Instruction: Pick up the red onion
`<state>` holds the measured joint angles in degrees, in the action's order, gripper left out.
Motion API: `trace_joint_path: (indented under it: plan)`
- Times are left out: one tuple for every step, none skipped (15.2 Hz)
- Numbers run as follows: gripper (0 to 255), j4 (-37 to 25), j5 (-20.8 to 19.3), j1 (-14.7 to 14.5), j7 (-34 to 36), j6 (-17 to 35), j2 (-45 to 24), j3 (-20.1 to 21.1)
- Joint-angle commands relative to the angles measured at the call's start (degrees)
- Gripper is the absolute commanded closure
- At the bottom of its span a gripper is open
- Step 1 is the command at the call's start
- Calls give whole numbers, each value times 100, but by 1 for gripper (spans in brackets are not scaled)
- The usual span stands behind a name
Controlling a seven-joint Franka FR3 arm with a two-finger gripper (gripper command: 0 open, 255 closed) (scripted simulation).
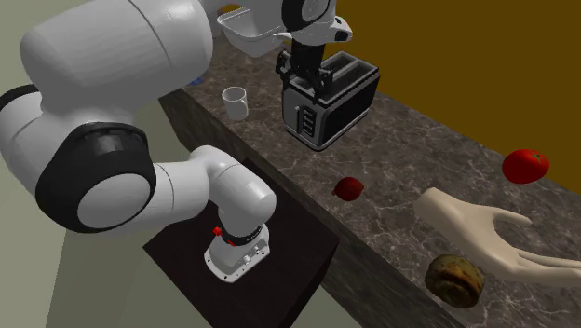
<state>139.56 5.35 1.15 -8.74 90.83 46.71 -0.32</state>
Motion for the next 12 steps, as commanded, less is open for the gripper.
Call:
trace_joint_path:
  plan:
    - [0,0,0,0,0,0,0,0]
    - [0,-5,-68,18,-218,-54,-123,-170]
    - [0,-18,-139,34,-435,-105,-257,-338]
    - [0,-37,-212,51,-652,-154,-402,-501]
    - [0,-64,-286,67,-869,-200,-556,-662]
    - [0,-98,-360,83,-1087,-244,-721,-818]
    - [0,-139,-435,99,-1304,-285,-896,-970]
    - [0,-186,-509,113,-1521,-323,-1080,-1119]
    - [0,-239,-582,124,-1738,-359,-1273,-1265]
    - [0,-299,-654,135,-1956,-392,-1475,-1407]
    - [0,-364,-723,146,-2175,-422,-1686,-1544]
    - [0,-435,-791,155,-2393,-449,-1904,-1677]
